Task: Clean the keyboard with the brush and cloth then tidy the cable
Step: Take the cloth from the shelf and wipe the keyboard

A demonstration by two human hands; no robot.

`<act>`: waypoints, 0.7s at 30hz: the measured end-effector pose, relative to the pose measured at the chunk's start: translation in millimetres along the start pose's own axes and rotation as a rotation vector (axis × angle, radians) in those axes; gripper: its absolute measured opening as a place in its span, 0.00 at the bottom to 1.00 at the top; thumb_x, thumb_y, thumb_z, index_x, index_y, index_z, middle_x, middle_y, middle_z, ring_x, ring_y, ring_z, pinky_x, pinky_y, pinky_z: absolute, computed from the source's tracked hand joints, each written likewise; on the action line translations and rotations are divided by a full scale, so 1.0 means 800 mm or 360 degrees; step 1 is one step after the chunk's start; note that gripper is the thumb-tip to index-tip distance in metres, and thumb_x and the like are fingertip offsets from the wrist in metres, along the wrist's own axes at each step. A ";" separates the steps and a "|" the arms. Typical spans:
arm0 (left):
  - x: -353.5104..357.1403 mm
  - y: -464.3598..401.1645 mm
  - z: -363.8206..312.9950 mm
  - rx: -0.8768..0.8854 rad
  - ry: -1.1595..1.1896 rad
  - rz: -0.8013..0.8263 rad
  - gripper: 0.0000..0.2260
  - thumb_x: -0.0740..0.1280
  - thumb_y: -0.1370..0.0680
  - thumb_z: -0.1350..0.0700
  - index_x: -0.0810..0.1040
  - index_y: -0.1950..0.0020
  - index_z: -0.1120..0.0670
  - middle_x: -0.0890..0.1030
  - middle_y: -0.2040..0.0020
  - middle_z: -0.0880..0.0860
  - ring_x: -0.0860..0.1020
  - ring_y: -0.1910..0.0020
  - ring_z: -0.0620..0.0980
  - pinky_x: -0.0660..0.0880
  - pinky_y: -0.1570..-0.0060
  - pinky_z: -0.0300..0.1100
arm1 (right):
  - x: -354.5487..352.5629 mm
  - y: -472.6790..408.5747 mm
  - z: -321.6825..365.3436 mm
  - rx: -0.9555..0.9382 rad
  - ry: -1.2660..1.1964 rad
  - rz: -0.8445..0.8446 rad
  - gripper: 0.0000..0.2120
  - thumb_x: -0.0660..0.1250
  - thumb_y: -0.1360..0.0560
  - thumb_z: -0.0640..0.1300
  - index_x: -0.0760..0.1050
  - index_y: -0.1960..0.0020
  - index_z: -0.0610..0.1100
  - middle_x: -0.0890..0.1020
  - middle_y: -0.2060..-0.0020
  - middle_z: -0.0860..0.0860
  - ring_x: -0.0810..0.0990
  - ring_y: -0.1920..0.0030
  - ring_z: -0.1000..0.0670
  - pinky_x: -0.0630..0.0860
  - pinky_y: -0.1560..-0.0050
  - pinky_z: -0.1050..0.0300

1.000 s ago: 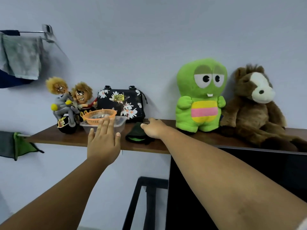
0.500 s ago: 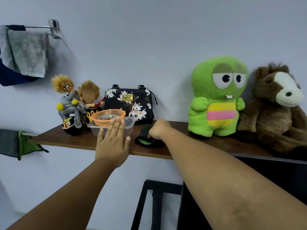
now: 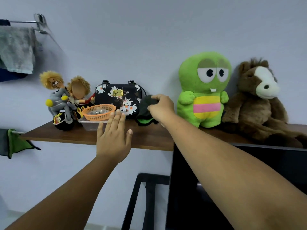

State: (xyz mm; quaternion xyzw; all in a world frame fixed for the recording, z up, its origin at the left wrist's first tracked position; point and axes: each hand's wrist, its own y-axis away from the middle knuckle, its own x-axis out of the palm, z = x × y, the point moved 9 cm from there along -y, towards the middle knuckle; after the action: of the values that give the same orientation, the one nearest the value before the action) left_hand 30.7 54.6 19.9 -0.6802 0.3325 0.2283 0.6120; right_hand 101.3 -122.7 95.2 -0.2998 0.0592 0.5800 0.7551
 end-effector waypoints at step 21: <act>0.080 0.310 -0.212 0.0187 0.0476 0.0519 0.25 0.53 0.20 0.48 0.61 0.23 0.52 0.61 0.22 0.49 0.56 0.22 0.47 0.51 0.26 0.51 | -0.208 0.315 -0.212 -0.0472 0.0005 0.0044 0.21 0.69 0.25 0.34 0.74 0.32 0.40 0.71 0.47 0.50 0.73 0.43 0.58 0.68 0.40 0.67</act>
State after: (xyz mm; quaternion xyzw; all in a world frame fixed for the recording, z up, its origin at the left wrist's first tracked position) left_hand -124.4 -130.9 -169.9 -0.6068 0.5378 0.2011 0.5496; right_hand -137.8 -313.8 -66.4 -0.4080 -0.0217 0.5923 0.6944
